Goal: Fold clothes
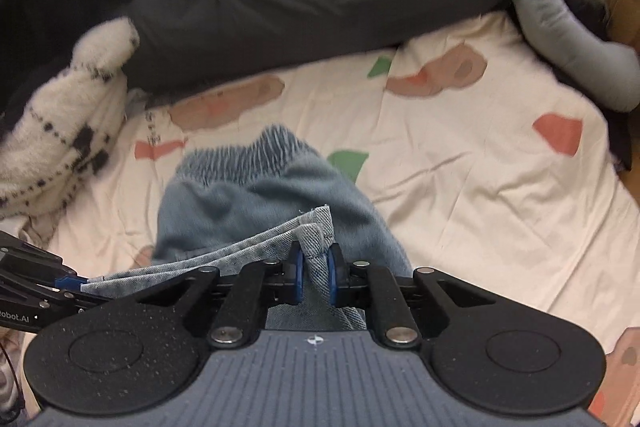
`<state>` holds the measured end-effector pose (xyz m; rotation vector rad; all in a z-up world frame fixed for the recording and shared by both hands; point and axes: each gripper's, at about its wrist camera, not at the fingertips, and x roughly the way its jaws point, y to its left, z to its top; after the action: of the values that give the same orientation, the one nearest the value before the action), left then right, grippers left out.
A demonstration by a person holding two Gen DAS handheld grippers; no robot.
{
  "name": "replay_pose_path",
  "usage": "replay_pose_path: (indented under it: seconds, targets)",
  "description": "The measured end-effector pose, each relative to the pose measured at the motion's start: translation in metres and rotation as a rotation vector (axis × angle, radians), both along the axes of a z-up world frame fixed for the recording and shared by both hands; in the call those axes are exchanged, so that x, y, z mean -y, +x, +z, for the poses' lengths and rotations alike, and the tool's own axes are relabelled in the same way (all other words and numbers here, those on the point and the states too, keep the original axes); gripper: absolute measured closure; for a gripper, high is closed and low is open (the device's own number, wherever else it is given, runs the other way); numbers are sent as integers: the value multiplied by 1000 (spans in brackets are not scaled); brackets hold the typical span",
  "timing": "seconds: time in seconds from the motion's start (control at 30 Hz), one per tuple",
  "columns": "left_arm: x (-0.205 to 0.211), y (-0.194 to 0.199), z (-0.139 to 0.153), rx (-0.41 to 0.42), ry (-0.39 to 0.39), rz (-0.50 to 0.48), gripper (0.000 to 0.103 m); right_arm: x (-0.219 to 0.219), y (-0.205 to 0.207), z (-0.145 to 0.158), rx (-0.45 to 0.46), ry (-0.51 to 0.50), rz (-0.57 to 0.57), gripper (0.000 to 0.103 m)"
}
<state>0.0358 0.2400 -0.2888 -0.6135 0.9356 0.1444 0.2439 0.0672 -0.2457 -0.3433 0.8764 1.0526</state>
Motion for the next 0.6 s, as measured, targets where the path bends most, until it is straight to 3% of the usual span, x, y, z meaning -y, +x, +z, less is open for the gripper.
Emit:
replay_pose_path:
  seconds: [0.2,0.3,0.4,0.6]
  targets:
    - [-19,14,22,49,33,22,83,-11,9,22,31,28,-31,92]
    - [-30,22,26,57,-4,33,83,-19,15,27,43,26,-38,92]
    - [-36,29,29,69,33,15,83,-28,22,28,40,31,-52,92]
    - [-58,42,29,68,26,36,83,-47,32,33,41,42,-61,92]
